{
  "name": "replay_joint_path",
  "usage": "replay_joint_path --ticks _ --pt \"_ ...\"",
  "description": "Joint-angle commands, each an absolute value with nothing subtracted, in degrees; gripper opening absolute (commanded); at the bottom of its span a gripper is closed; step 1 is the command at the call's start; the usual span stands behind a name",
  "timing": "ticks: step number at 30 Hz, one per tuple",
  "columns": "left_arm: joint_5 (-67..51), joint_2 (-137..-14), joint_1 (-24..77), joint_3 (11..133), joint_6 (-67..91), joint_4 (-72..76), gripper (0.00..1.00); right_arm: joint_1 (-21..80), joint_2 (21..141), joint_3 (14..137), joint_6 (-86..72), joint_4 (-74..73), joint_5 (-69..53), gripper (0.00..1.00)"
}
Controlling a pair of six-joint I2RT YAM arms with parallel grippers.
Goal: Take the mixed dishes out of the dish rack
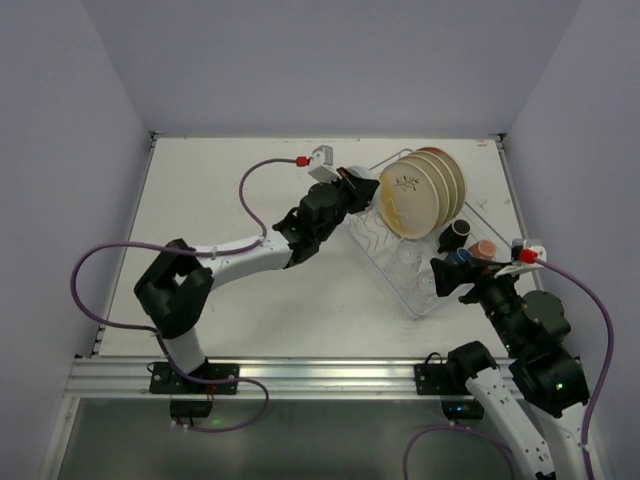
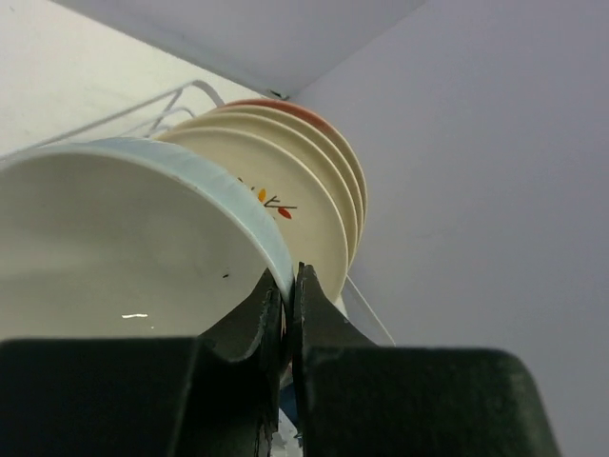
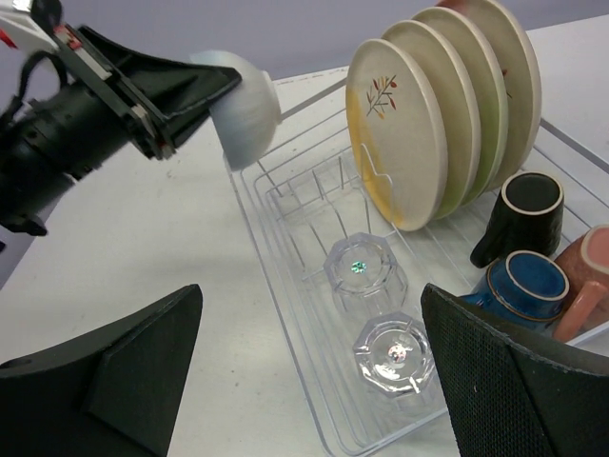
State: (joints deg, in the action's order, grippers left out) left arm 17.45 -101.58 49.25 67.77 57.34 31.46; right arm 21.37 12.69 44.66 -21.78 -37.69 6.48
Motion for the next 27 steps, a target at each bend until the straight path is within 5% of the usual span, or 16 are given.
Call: replay_joint_path --ticks 1,6,11,19,27 --pt "22.7 -94.0 49.3 75.2 41.4 22.8 0.0 21.4 11.7 45.2 -22.0 -36.3 6.9 0.99" --pt "28.6 -90.4 47.1 80.7 34.8 5.2 0.0 21.4 11.4 46.1 -21.7 -36.1 6.7 0.99" --pt "26.6 -93.0 34.7 89.7 35.2 -20.6 0.0 21.4 12.7 45.5 -22.3 -34.5 4.3 0.99" --pt "15.6 -110.6 11.1 110.5 30.5 -43.3 0.0 21.4 13.8 44.6 -21.8 -35.2 1.8 0.99" --pt "14.7 -134.1 4.2 139.1 24.8 -58.9 0.0 21.4 12.7 46.1 -21.6 -36.1 -1.0 0.99"
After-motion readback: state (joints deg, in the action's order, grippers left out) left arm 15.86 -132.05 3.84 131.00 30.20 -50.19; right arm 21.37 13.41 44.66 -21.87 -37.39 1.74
